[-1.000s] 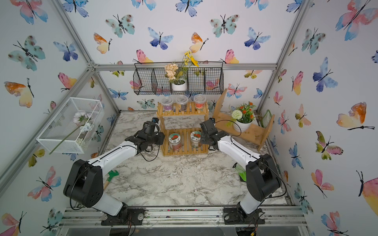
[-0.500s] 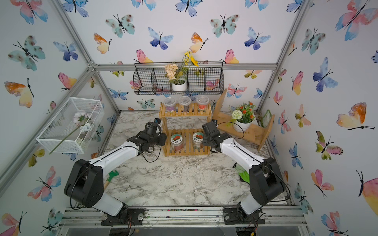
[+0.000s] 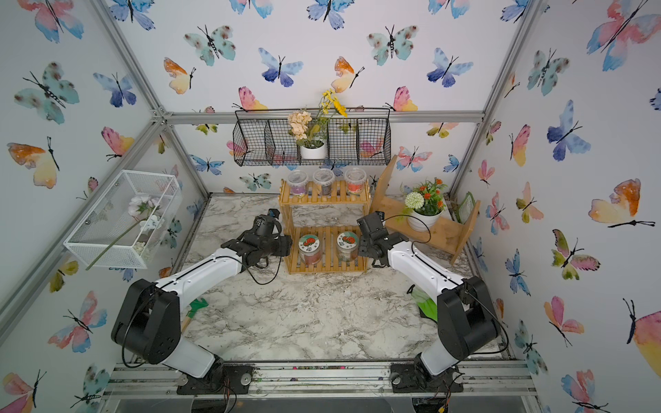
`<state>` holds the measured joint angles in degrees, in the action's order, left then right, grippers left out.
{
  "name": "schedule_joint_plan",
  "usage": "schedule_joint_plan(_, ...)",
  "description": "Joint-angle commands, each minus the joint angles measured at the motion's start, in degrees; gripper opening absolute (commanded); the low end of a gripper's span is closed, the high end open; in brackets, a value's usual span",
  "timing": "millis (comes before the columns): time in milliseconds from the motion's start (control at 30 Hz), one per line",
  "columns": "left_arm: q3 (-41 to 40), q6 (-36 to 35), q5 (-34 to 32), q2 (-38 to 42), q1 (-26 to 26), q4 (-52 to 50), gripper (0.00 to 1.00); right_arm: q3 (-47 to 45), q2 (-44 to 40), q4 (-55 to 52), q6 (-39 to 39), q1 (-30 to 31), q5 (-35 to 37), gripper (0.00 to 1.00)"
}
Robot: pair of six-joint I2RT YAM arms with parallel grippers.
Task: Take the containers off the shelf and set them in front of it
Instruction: 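Adjust the shelf at the center of the board, then pick up a container from the shelf.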
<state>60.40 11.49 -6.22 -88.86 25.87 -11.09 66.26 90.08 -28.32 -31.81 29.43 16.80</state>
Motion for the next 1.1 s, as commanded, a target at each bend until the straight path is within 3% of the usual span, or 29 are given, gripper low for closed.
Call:
schedule_joint_plan(0,0.76,0.42,-2.22,2.62,-0.22,-1.87,0.77,0.27,-2.63,-1.93,2.34,-0.49,0.90,0.69)
schedule_joint_plan(267,3.46,0.83,-1.50,7.11,0.22,-1.83,0.91,3.24,-9.46,-1.48,9.40,-0.51,-0.37,0.89)
schedule_joint_plan(467,4.84,-0.07,2.64,10.65,0.20,-2.28,1.00,11.74,-10.54,-3.06,16.83,-0.51,-5.09,0.92)
schedule_joint_plan(800,0.50,-1.72,11.21,15.33,0.17,-0.12,0.99,27.18,-3.85,-1.81,26.91,-0.51,-9.40,0.94)
schedule_joint_plan(1067,-0.37,-2.70,12.84,16.35,0.02,0.06,0.99,37.77,3.51,-2.96,28.74,-0.78,-10.03,0.98)
